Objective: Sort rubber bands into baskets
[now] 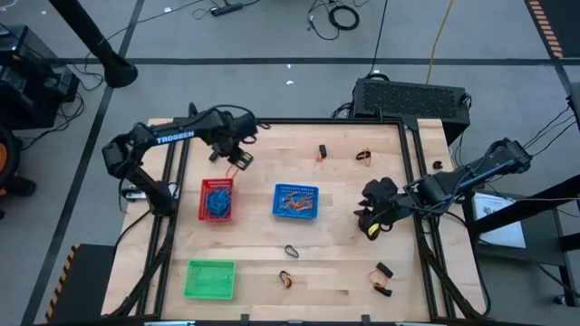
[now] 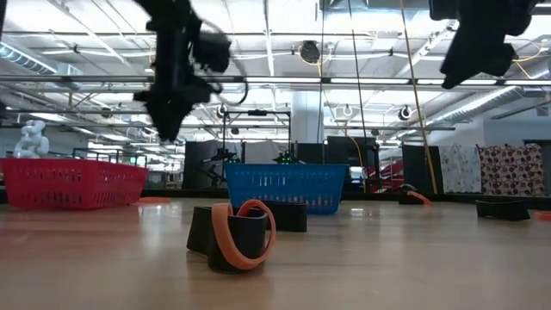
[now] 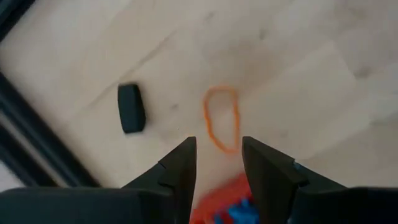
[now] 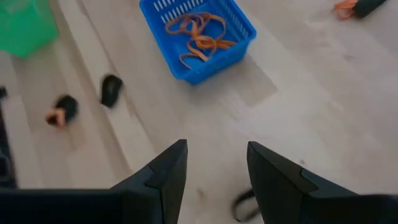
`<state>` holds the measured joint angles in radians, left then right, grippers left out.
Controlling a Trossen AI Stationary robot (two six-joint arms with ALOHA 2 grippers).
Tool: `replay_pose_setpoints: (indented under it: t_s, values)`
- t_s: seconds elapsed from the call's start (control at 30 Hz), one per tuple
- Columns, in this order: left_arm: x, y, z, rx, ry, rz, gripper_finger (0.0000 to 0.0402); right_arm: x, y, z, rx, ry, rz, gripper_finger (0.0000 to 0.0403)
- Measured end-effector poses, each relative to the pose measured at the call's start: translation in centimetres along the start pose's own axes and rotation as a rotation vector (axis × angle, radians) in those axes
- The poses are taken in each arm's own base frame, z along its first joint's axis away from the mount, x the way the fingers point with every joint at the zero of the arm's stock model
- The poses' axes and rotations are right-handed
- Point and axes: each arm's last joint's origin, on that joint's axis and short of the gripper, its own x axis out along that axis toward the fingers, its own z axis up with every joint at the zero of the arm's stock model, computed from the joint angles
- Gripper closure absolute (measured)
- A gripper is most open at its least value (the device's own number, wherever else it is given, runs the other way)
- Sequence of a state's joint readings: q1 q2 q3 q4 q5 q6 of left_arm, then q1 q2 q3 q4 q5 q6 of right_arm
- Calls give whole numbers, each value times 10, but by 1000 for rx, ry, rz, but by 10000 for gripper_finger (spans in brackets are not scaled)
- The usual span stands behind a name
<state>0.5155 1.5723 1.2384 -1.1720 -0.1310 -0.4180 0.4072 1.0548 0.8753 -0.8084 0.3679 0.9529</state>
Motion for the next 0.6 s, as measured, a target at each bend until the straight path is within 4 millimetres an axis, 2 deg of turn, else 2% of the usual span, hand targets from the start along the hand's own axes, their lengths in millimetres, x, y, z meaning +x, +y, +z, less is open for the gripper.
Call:
replay_pose_setpoints:
  t_s: [0.17, 0.3, 0.6]
  values:
    - [32, 21, 3, 12, 23, -17, 265, 10, 9, 1, 80, -8, 17, 243]
    - [51, 30, 2, 25, 38, -35, 265, 21, 15, 0, 129, 2, 2, 243]
    - [79, 32, -6, 78, 20, -77, 265, 53, 28, -5, 169, 29, -40, 243]
